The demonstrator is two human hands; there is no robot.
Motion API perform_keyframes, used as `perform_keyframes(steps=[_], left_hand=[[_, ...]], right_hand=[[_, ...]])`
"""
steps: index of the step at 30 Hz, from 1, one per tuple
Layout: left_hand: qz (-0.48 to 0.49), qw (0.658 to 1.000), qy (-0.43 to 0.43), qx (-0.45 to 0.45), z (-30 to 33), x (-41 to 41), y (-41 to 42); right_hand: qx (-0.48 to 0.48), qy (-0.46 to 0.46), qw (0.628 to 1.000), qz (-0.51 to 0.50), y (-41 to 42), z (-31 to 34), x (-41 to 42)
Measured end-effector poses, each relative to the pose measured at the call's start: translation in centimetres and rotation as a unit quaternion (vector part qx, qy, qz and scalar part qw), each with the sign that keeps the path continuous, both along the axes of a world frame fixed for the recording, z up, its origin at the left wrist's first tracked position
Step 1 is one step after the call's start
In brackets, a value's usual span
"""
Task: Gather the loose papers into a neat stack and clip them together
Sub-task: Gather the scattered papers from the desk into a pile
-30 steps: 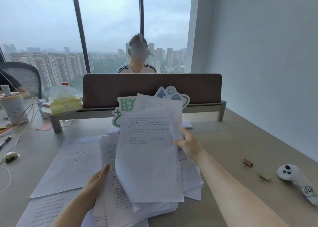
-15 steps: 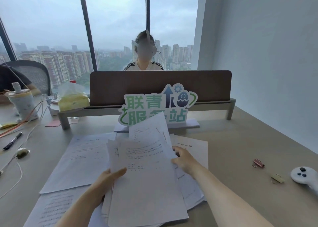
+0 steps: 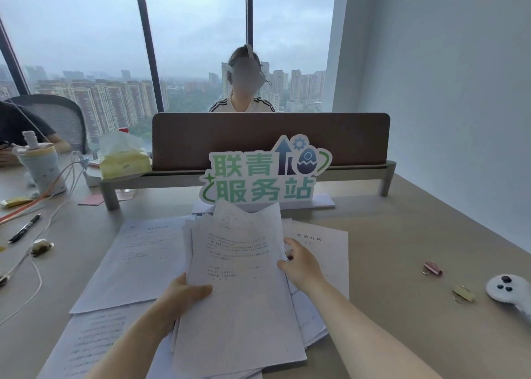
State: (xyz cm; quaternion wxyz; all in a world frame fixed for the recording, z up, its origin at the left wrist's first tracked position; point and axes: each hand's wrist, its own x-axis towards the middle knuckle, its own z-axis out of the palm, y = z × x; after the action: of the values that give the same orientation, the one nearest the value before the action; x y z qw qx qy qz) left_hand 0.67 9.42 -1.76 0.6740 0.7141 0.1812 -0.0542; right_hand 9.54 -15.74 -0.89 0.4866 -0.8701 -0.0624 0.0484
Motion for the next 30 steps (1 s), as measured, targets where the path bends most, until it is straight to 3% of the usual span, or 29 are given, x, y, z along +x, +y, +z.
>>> perform_keyframes(steps=[8,14,18,25,27,30], left_hand=[[0.028,0.998,-0.029,-0.042,0.4,-0.5,-0.2],[0.061,0.990,-0.104,-0.069,2.1,-0.8,-1.1],[0.083,0.973,-0.200,-0.079,4.4,-0.8,-2.0],[0.146,0.929,-0.341,0.006,8.9,-0.2,-4.7],[0.148,0.928,-0.342,0.018,8.7,-0.3,-5.3],[0.124,0.940,-0.318,0.016,6.7,-0.5,-5.7]], right_hand=[[0.083,0.067,0.993,-0.045,-0.3,0.4,-0.2],[0.223,0.109,0.965,-0.084,-0.4,1.3,-0.7],[0.275,0.023,0.957,-0.087,-0.3,4.5,-1.6],[0.315,-0.202,0.921,-0.110,0.0,10.6,-3.8],[0.294,-0.200,0.931,-0.078,-0.3,10.4,-4.8],[0.253,-0.129,0.959,-0.025,-0.7,8.1,-5.9]])
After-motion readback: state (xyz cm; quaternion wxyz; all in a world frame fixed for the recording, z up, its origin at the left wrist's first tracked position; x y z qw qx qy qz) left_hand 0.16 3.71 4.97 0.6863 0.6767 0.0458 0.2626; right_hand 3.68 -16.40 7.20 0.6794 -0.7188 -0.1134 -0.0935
